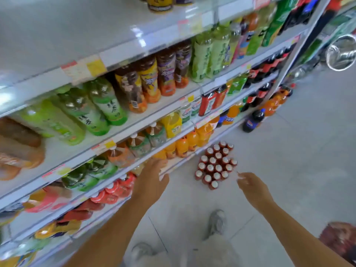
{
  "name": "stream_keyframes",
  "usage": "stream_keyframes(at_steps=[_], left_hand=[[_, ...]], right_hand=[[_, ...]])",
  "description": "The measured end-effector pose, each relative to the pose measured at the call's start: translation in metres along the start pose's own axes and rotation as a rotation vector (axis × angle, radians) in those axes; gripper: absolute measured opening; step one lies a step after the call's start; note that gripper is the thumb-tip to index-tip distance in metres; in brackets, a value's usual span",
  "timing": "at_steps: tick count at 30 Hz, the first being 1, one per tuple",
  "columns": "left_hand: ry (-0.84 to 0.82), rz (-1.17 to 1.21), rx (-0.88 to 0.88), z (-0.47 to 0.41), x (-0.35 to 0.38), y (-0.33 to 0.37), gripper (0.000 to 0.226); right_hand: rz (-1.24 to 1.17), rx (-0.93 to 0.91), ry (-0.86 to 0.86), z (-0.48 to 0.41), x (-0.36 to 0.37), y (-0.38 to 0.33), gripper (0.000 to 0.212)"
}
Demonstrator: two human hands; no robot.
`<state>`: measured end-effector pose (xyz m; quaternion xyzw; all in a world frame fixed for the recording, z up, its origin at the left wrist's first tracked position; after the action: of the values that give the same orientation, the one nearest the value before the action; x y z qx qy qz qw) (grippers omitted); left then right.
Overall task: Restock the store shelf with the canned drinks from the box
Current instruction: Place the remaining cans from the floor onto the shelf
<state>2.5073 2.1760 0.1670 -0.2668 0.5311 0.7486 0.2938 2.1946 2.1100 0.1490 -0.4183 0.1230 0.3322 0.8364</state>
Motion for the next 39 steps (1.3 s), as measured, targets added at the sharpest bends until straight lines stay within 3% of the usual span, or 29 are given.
stream_keyframes(at_steps=[10, 21, 28, 35, 39], left_hand=[[-0.331, 0.056, -0.369, -0.09, 0.193, 0.031, 0.041], [-0.567, -0.024, -0.53, -0.209, 0.383, -0.09, 0.047], [-0.608, -0.147, -0.372, -0.31, 0.5, -0.191, 0.053], [-0.385, -0.593, 0.17, -0.377, 0.58, -0.237, 0.089], [-0.413, -0.642, 0.191, -0.396, 0.611, -0.253, 0.092]], right_hand=[[0.028, 0.286, -0.139, -0.125, -0.062, 0.141, 0.027], [-0.027, 0.449, -0.213, -0.306, 0.039, 0.291, 0.037], [-0.081, 0.435, -0.25, -0.422, 0.149, 0.364, 0.045], [-0.007, 0.307, -0.237, -0.506, 0.23, 0.402, 0.094], [0.017, 0.245, -0.129, -0.528, 0.251, 0.414, 0.089]])
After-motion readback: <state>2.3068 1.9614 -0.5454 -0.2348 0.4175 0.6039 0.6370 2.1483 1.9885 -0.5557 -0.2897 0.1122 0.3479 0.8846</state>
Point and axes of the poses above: each hand's wrist, its own z-axis away from the middle knuckle, its own x-axis out of the palm, y = z × x, the point moved 1 cm from there along -z, towards the middle knuckle, and after that the axes turned 10 degrees about -y, right-handed, at the moved point
